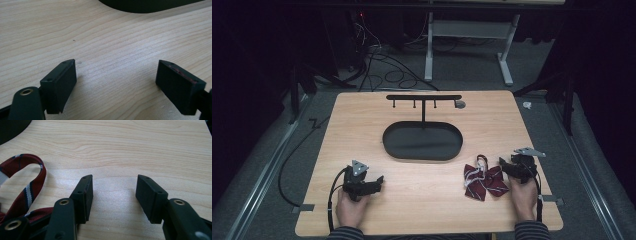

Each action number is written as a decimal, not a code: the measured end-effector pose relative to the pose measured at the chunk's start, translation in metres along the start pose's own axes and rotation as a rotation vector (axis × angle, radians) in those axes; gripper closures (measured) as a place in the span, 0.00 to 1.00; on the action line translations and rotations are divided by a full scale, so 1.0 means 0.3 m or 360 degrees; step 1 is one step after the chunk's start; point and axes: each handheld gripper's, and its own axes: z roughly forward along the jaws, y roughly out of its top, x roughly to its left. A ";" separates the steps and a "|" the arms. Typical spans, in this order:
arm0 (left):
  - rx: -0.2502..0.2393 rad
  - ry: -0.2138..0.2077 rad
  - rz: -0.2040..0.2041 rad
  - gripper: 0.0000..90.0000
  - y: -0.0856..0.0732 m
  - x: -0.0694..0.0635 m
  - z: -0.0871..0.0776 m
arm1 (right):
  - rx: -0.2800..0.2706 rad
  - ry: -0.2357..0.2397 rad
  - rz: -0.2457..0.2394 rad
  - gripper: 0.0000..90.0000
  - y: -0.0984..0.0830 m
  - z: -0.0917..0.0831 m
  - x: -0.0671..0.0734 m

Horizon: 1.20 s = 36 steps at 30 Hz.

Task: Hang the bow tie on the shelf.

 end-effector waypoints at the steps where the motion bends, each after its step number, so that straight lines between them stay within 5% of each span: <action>1: 0.0000 0.0000 0.0000 0.19 0.000 0.000 0.000 | 0.0000 0.0001 0.0000 0.55 0.000 0.000 0.000; 36: -0.0001 -0.0005 -0.0001 0.19 -0.001 0.000 -0.001 | 0.0005 0.0020 -0.0019 0.51 0.000 0.000 0.001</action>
